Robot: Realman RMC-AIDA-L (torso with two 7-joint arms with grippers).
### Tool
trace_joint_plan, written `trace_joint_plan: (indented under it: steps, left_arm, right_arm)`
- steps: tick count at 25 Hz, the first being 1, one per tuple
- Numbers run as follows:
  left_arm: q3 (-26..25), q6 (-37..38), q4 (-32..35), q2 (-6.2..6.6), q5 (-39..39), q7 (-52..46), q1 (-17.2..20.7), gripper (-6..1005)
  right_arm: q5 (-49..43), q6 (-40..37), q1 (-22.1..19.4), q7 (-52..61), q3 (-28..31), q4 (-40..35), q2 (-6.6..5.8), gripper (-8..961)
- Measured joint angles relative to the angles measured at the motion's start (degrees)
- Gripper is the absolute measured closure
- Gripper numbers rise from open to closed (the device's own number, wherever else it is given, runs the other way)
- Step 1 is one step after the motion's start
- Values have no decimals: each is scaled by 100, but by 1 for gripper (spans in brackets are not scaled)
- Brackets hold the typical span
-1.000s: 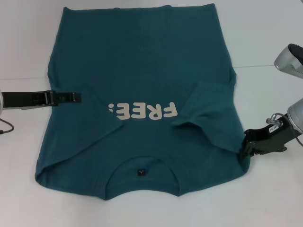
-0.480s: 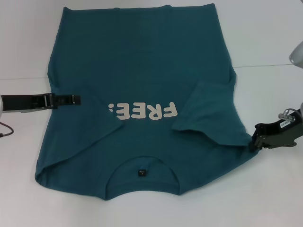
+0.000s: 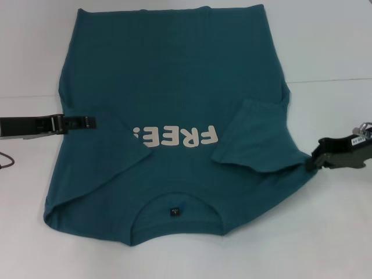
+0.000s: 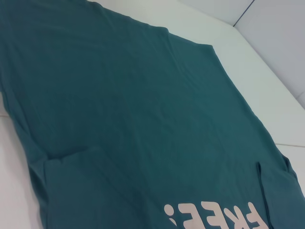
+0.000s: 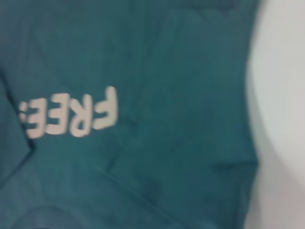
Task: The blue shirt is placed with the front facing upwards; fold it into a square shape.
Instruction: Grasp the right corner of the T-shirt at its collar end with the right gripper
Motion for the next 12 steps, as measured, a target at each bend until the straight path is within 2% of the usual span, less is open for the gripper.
trace_joint_plan:
  steps: [7, 12]
  left_arm:
    - [-76, 67, 100, -7, -81, -25, 38, 108]
    - [-232, 128, 227, 35, -85, -256, 69, 108]
  right_arm:
    - [232, 201, 31, -510, 10, -59, 106, 900]
    - [378, 367, 18, -780, 21, -44, 112, 900]
